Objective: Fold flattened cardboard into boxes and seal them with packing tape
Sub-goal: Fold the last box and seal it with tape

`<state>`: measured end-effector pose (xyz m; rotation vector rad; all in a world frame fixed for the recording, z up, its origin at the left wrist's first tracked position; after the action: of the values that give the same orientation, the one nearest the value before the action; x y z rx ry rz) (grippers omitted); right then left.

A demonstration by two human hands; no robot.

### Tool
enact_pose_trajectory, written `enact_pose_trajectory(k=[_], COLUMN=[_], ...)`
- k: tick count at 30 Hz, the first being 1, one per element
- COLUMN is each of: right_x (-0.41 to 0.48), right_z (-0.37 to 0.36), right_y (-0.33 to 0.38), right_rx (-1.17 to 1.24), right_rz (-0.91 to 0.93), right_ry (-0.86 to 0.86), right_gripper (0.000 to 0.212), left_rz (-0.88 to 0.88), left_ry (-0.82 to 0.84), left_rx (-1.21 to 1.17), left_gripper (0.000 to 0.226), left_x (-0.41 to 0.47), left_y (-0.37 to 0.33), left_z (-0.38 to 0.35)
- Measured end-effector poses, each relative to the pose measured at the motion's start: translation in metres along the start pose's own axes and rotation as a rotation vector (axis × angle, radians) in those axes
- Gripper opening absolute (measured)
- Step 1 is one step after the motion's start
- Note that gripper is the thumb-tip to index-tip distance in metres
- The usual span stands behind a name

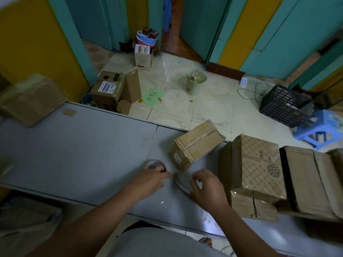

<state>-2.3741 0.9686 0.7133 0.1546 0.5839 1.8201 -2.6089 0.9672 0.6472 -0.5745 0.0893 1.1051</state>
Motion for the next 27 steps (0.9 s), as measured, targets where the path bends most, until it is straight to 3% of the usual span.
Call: enact_pose_trajectory(k=[2,5,11,18,27], right_x=[0.015,0.045,0.088,0.092,0.095], right_z=[0.026,0.052,0.032,0.011,0.012], right_y=[0.016,0.03,0.036,0.029,0.033], right_rx=[0.072,0.092,-0.144,-0.221,-0.18], right_rz=[0.098,0.162,0.059,0.041,-0.01], right_ry=[-0.148,-0.226,-0.045,-0.16,-0.177], right_gripper=[0.005,0.011,0.047,0.043,0.042], left_rz=[0.006,0.027,-0.052,-0.019,-0.024], left_ry=[0.05,0.049,-0.049,-0.065,-0.116], left_rx=[0.111,0.176,0.289,0.266,0.299], left_gripper=[0.04,0.042,0.058,0.067,0.072], left_x=[0.0,0.0,-0.006,-0.009,-0.006], left_y=[-0.003,-0.007,-0.018,-0.029,-0.027], left_z=[-0.004,-0.004,0.006,0.012,0.007])
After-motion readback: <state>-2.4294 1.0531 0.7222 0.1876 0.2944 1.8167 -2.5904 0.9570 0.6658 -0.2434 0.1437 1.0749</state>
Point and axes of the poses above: each hand's wrist, its own x-axis towards the middle knuckle, its own z-axis out of the back of the hand, y = z × x, the point moved 3 cm from there along x, towards the middle knuckle, and after that the axes turned 6 degrees about y, right-handed, at the moved point
